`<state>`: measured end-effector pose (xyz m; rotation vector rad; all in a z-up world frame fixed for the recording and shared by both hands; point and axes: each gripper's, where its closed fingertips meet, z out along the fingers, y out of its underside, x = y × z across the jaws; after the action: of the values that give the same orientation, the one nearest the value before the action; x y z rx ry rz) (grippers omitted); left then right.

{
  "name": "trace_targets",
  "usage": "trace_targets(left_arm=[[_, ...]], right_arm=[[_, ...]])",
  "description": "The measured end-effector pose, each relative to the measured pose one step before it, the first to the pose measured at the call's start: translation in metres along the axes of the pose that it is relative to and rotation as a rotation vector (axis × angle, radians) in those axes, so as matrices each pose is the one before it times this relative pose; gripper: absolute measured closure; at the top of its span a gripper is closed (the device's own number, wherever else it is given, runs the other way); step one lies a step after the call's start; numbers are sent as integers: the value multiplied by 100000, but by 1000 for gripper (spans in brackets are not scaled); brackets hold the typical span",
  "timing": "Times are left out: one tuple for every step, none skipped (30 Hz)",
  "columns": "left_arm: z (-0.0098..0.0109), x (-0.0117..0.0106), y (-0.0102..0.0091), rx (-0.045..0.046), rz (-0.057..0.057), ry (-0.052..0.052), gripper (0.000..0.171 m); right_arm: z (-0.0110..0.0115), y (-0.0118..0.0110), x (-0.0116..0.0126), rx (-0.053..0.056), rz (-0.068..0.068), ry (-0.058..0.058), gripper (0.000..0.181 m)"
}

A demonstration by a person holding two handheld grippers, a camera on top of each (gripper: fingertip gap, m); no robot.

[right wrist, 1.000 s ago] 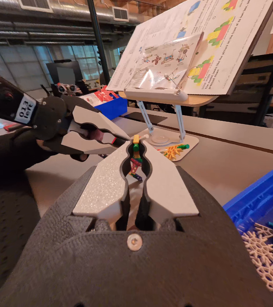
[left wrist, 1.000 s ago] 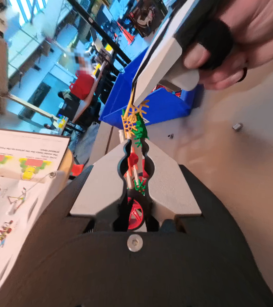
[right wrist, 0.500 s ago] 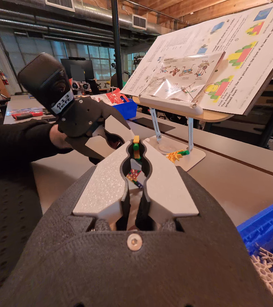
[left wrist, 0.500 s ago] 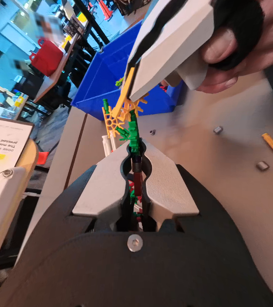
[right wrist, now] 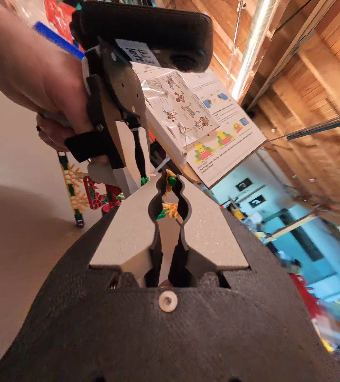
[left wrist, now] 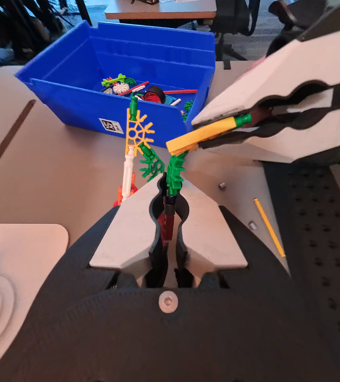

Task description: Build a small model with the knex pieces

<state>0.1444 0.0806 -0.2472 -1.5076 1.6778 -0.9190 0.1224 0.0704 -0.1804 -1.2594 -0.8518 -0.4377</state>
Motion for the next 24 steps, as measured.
trace_targets(left_arm=[[1,153,-2,-191,-1069,1585,169],[-46,36,-55,142,-350,789,169],[-40,16,18,-521,-360,962,170],[-50,-91,70,-893,222,210,169],[-54,-130,-97,373,209,-499,169],[-61,-284,-324,2080,282,-2275,168],[-60,-413,-450,2543,2652,-4493,167],[5,-243,-461,2251,1884,-3669,166],[31,-106,-289,1284,1266,-2122,166],[19,-122,-174,886,1185,-2029,166],[52,-68,19,151,-274,-463,165],[27,101,37,481,107,1327,165],[-69,57,-126,2612,2440,647,165],[-8,35,51,1078,1203,348,165],[32,-38,-20,754,-173,48,164],[-91,146,-268,2166,1517,913,164],[-117,105,-140,808,582,1088,161],[-145,-80,-104,98,-329,187,155],[-90,26,-108,648,1553,-40,151],[8,228,-66,661,1052,658,153],[86,152,124,-780,-43,465,156],[77,69,167,-1099,797,88,161],[50,103,58,-280,490,371,164],[12,-62,-95,762,-324,-409,164]], right_arm=[[40,-66,41,-396,-2053,210,175],[47,-10,101,-58,-855,-37,175],[74,5,42,-9,-540,145,174],[57,-12,27,62,932,-384,174],[27,-16,109,594,3814,-1537,175],[-7,-34,239,1230,7147,-2479,175],[-23,-133,262,1702,8478,-2440,175],[-43,-229,176,1773,7807,-2171,176],[-21,-189,103,1473,6423,-1813,177],[4,-34,82,869,3436,-960,177],[-14,72,22,259,1531,-880,177],[-52,-18,-67,1059,3235,-2016,177],[-79,-29,-41,1629,5342,-2962,178],[-73,147,153,860,5086,-2291,178],[-117,191,303,606,4929,-1467,178],[-158,74,288,1038,5686,-1841,178],[-194,27,225,1221,5083,-2188,178],[-185,-9,55,1094,3165,-2288,178],[-162,-77,-123,1030,1151,-1876,178],[-54,-6,-82,202,-57,-497,178],[15,123,-10,-688,-542,331,178],[7,109,-17,-391,-386,6,178],[-10,-3,-54,292,151,-286,178],[-46,-45,-20,277,55,-32,178]])
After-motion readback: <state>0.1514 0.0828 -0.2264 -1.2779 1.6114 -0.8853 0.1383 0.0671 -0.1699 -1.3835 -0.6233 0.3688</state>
